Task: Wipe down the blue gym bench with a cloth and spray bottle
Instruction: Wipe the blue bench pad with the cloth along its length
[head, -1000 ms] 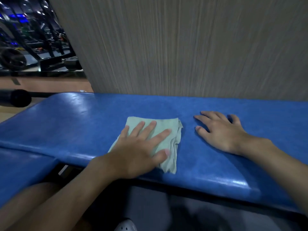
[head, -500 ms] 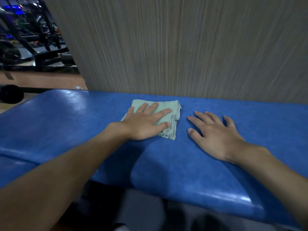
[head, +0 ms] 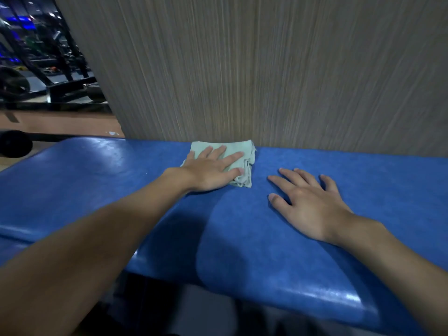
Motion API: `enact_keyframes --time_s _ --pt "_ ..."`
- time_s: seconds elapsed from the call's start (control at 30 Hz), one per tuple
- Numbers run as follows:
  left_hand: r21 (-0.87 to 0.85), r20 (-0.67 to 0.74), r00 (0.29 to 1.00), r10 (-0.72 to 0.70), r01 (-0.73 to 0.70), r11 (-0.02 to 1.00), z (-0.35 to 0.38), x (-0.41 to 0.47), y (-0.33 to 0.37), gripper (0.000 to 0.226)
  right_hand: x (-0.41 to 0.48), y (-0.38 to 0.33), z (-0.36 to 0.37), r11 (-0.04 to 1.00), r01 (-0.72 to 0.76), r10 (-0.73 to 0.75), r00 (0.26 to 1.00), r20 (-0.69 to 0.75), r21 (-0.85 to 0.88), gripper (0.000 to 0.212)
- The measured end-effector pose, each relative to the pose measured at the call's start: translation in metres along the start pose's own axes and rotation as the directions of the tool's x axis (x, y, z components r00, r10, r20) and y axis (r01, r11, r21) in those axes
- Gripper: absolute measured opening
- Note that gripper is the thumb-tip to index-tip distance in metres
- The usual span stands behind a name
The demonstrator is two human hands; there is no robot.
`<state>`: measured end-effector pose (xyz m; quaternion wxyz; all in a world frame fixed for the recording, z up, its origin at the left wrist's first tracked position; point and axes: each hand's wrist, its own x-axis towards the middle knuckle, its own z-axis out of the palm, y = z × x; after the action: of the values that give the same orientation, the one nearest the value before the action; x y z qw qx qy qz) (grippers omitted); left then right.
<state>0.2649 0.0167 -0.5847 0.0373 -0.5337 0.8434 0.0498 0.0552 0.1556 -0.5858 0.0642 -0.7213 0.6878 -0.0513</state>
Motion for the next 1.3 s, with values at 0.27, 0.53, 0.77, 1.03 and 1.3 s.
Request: enact_keyframes --time_s 0.27,0.53,0.77,1.03,1.3 --pt "0.040 -0.049 0.995 0.085 -0.083 0.996 0.021 -0.139 0.010 0.061 -0.002 -0.005 -0.008 0.999 -0.023 0.023 1.000 0.018 -0.032 0.057" --pt "0.035 -0.053 0.995 0.088 -0.087 0.996 0.020 -0.155 0.010 0.056 0.010 -0.017 -0.002 1.000 0.014 -0.013 1.000 0.025 -0.008 0.058" --pt "0.009 -0.012 0.999 0.031 -0.031 0.999 0.009 -0.052 -0.010 0.057 0.012 -0.014 0.004 0.999 0.022 -0.022 1.000 0.011 -0.030 0.061" --pt "-0.007 0.020 0.998 -0.061 0.061 0.998 -0.011 0.043 -0.020 0.058 0.012 -0.013 0.006 1.000 0.031 -0.031 0.999 -0.017 -0.005 0.059" --pt "0.002 0.006 1.000 -0.013 0.013 1.000 0.004 -0.033 -0.013 0.058 0.010 -0.014 0.002 1.000 0.030 -0.030 1.000 -0.003 0.008 0.058"
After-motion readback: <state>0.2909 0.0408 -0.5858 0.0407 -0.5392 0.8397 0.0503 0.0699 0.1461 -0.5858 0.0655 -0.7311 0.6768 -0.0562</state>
